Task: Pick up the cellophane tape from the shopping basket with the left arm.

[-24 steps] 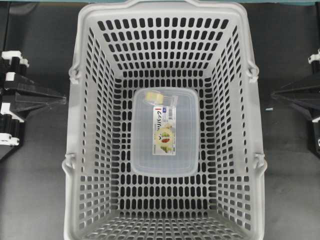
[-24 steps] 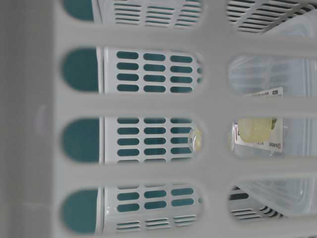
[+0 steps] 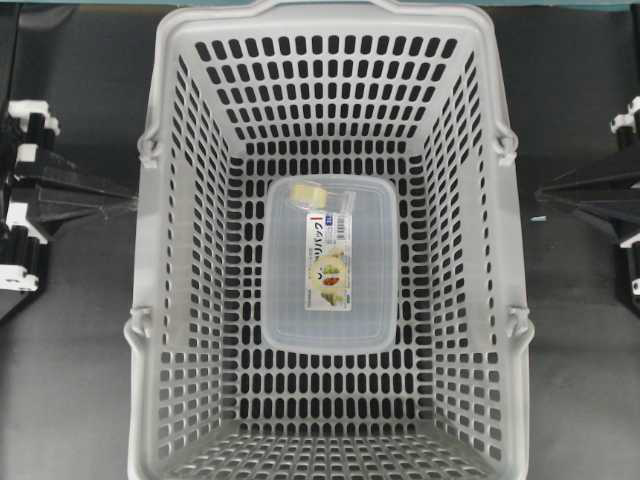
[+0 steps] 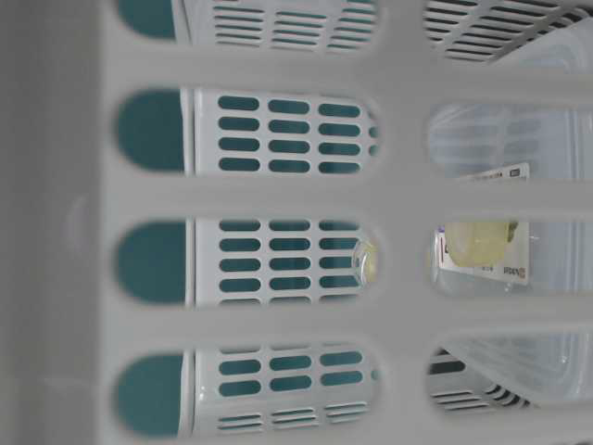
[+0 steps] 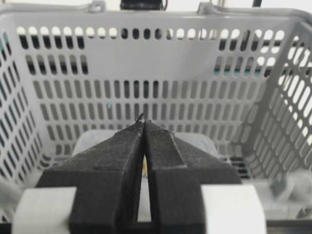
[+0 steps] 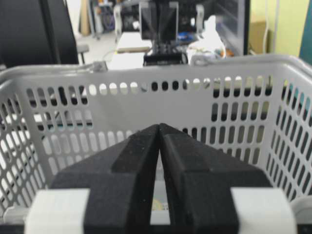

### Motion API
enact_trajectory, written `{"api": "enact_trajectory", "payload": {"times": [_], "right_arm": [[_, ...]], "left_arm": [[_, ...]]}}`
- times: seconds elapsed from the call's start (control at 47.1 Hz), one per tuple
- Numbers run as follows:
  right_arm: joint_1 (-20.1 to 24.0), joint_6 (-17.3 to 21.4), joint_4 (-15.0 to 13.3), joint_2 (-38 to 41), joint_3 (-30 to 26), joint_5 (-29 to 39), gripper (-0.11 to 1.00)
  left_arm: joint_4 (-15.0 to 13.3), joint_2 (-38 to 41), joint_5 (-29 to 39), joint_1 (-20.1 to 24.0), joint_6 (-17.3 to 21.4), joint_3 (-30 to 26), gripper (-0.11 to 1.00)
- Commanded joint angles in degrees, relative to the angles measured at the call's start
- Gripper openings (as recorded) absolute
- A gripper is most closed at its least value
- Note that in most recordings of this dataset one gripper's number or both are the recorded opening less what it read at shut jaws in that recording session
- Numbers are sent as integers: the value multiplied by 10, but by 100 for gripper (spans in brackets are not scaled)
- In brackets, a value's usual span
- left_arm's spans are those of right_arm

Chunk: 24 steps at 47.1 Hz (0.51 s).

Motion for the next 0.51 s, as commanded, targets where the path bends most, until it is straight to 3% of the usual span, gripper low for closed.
{"api": "enact_trajectory", "payload": {"times": [0.0,0.276,0.382,0.488], "right_arm": [[2,1,2,-1,-11,11,1],[2,1,2,-16,-20,45,5],[2,2,2,-23,-22,69,21],[2,2,2,-31,-24,92,47]], "left_arm": [[3,29,81,-2,3,-69,0],[3,150,284,-4,5,-237,0],[3,203,328,-4,6,-287,0],[3,248,357,-4,6,-322,0]]}}
